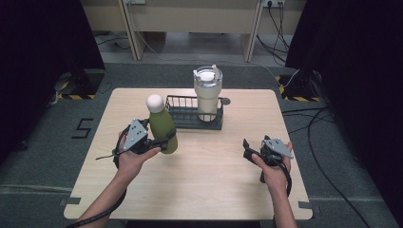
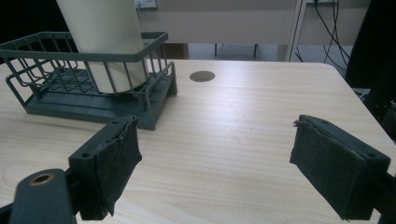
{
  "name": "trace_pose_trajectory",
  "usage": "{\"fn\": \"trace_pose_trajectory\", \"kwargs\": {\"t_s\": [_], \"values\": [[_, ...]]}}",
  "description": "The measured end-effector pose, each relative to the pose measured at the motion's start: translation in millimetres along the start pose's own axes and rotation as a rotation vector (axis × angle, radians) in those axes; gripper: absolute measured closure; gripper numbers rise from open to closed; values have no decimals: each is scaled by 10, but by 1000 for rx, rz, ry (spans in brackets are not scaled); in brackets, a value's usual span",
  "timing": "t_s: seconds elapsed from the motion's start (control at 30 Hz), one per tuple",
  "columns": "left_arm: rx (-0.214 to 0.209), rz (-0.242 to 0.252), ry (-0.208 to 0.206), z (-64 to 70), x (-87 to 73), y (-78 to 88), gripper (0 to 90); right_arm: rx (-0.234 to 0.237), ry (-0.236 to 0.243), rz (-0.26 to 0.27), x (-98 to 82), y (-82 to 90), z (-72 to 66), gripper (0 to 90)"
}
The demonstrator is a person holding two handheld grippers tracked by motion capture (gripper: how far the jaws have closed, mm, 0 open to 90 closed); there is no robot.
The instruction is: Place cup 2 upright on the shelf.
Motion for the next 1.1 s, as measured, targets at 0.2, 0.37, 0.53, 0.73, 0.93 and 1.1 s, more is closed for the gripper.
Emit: {"fn": "trace_pose_trajectory", "kwargs": {"t_s": [0.2,0.37,0.53,0.73,0.93,1.1], "values": [[3,-1,-3,-34,24,-41,204,-6,0,-2,1,2,1,150],[8,-2,-2,-55,36,-93,204,-6,-1,-3,0,-1,3,150],[13,5,-3,-81,65,-157,204,-7,0,-5,-6,-3,4,150],[21,5,-1,-121,86,-206,204,-9,-2,-7,-6,-3,13,150],[27,2,-7,-154,92,-228,204,-9,-4,-8,-8,-4,11,150],[30,6,-10,-174,117,-250,204,-9,-3,-9,-11,-6,9,150]]}}
Point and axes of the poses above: each handheld gripper's, and its own axes: y roughly backward along the jaws, x roughly out of its top, z roughly to its right, the point moved 1 cm from there along -y, roughly forward along the jaws, and after that the axes turned 11 degrees about z, right-handed, at the moved point
